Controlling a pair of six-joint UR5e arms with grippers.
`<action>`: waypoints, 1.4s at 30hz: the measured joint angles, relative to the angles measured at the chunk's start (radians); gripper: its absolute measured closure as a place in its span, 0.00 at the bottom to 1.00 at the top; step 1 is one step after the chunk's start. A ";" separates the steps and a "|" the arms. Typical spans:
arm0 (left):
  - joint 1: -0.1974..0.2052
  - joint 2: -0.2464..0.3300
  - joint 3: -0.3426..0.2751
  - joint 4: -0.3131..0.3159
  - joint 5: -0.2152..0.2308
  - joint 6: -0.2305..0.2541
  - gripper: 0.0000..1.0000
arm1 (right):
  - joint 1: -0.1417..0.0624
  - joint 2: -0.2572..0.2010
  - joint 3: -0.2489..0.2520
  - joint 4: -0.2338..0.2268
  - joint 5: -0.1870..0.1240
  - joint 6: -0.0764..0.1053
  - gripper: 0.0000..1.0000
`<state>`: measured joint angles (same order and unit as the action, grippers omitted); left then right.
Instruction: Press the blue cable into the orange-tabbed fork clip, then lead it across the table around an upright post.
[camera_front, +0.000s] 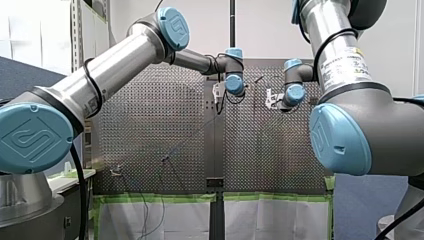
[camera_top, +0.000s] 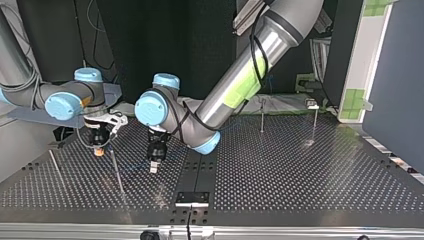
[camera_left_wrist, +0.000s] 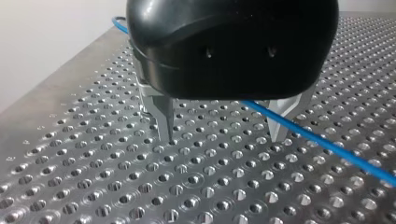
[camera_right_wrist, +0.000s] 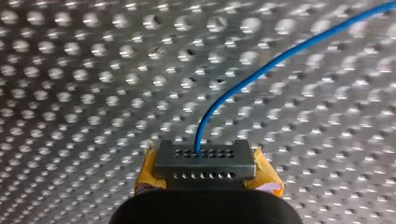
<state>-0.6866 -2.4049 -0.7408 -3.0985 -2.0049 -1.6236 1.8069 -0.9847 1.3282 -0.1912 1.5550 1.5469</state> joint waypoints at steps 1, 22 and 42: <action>0.000 0.000 0.000 -0.002 -0.005 -0.004 0.00 | -0.001 0.004 0.003 -0.001 0.000 -0.003 1.00; 0.001 0.000 -0.001 -0.037 -0.026 -0.054 0.00 | -0.031 0.076 0.123 -0.135 0.004 -0.010 1.00; 0.001 0.001 0.003 -0.048 -0.051 -0.067 0.00 | -0.033 0.224 0.156 -0.226 0.026 0.012 1.00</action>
<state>-0.6857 -2.4042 -0.7376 -3.1469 -2.0556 -1.6905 1.7738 -0.7604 1.4844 -0.4171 1.5805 1.5584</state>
